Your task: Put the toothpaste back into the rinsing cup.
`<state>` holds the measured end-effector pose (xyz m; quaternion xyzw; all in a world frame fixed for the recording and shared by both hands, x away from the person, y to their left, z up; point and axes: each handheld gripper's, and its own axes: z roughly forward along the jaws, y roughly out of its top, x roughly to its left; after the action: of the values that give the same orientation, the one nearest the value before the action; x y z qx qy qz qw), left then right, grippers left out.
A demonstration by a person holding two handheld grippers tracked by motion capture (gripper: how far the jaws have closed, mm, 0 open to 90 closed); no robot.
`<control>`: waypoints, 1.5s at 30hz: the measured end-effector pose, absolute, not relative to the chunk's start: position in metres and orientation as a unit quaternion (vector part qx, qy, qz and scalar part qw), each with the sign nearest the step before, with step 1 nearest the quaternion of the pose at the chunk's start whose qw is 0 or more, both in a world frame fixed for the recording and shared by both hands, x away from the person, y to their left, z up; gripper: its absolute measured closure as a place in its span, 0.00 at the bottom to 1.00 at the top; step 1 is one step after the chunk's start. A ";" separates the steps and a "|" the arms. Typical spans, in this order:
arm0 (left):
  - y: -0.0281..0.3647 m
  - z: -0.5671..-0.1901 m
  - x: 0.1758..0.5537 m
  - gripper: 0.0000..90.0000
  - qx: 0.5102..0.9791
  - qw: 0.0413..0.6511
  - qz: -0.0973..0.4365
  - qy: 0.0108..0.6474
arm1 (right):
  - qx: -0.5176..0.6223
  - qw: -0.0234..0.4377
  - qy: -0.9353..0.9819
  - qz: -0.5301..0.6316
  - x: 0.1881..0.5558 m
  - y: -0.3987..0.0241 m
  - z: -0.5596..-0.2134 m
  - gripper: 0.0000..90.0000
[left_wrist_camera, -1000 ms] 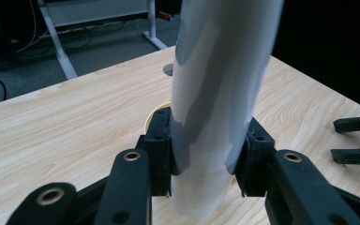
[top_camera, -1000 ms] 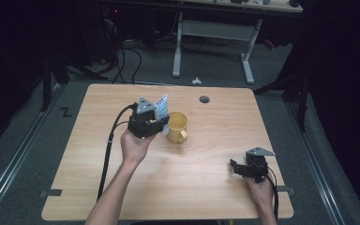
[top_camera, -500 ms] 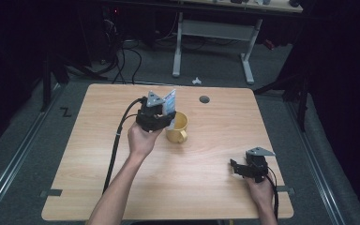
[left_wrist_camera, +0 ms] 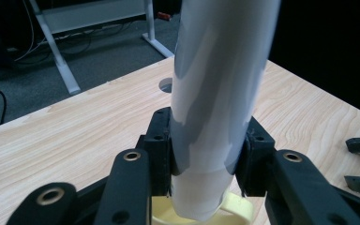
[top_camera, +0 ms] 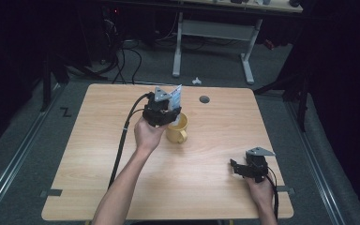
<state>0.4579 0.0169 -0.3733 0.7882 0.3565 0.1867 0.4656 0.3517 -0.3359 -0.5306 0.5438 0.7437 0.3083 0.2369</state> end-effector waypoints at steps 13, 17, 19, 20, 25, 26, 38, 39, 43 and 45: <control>0.010 -0.382 0.469 0.70 0.786 0.459 0.192 0.367 | 0.544 0.237 0.743 0.308 0.352 -0.336 -0.531 0.27; 0.007 -0.384 0.471 0.70 0.786 0.458 0.191 0.369 | 0.544 0.237 0.743 0.308 0.352 -0.336 -0.531 0.27; 0.006 -0.386 0.473 0.70 0.785 0.457 0.189 0.372 | 0.544 0.237 0.744 0.308 0.352 -0.336 -0.531 0.27; 0.005 -0.387 0.474 0.70 0.785 0.457 0.190 0.374 | 0.544 0.237 0.744 0.308 0.352 -0.336 -0.531 0.27; -0.001 -0.394 0.478 0.70 0.786 0.451 0.193 0.376 | 0.544 0.237 0.743 0.308 0.352 -0.336 -0.531 0.27; -0.002 -0.395 0.479 0.70 0.786 0.449 0.193 0.378 | 0.544 0.237 0.743 0.308 0.352 -0.336 -0.531 0.27; -0.005 -0.408 0.483 0.70 0.793 0.433 0.195 0.382 | 0.543 0.237 0.744 0.308 0.352 -0.336 -0.531 0.27; -0.005 -0.409 0.483 0.70 0.793 0.432 0.195 0.382 | 0.544 0.237 0.744 0.308 0.352 -0.336 -0.531 0.27; -0.006 -0.413 0.484 0.70 0.796 0.428 0.194 0.382 | 0.544 0.237 0.744 0.308 0.352 -0.336 -0.531 0.27; -0.006 -0.415 0.485 0.70 0.796 0.428 0.192 0.383 | 0.544 0.237 0.744 0.308 0.352 -0.336 -0.531 0.27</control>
<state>0.4847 -0.0065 -0.4153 0.7956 0.3833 0.1918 0.4282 0.3517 -0.3360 -0.5306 0.5436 0.7438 0.3081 0.2371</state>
